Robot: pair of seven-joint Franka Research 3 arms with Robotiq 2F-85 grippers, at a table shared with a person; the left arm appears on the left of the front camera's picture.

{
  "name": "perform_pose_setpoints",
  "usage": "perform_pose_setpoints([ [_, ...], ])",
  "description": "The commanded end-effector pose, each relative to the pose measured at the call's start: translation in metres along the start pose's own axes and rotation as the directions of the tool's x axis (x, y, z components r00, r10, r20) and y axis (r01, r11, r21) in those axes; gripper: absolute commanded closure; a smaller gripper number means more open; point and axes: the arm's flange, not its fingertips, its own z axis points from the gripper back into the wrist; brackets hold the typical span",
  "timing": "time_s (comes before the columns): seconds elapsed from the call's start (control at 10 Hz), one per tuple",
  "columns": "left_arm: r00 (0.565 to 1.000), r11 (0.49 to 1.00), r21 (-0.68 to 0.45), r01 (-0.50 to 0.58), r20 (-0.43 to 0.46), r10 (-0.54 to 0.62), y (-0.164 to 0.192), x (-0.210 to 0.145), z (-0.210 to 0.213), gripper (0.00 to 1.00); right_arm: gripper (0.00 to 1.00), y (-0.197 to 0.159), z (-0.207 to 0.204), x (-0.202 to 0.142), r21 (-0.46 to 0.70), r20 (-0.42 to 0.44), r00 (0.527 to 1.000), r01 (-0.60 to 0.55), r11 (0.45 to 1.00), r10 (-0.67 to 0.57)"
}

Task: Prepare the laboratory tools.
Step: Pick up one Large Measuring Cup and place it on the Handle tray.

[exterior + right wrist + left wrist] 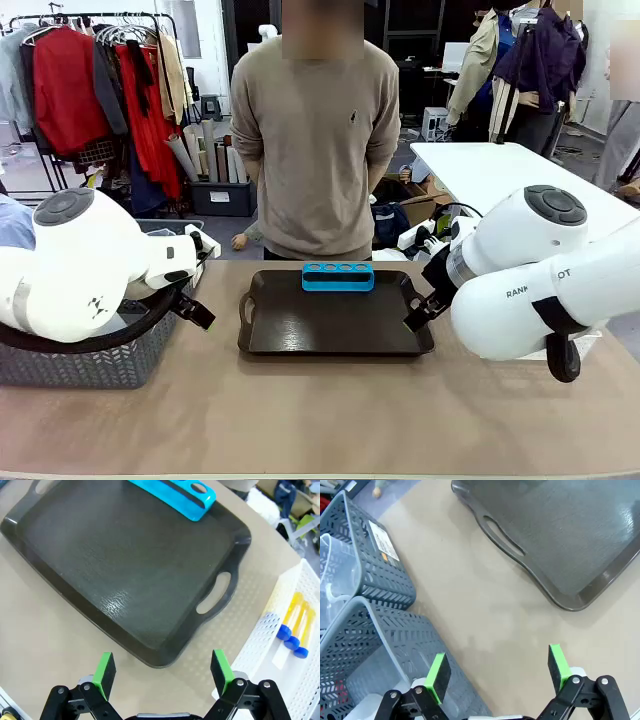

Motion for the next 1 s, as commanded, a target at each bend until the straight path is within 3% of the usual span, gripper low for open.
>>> perform_pose_setpoints([
  [0.0,1.000,1.000,0.000,0.000,0.000,0.000,0.0000,0.0000,0.0001,0.00,0.00,0.0000,0.0000,0.0000,0.000,0.000,1.000,0.000,1.000,0.000],
  [0.9,1.000,1.000,0.000,0.000,0.000,0.000,0.0000,0.0000,0.0001,0.00,0.00,0.0000,0.0000,0.0000,0.000,0.000,1.000,0.000,1.000,0.000],
])
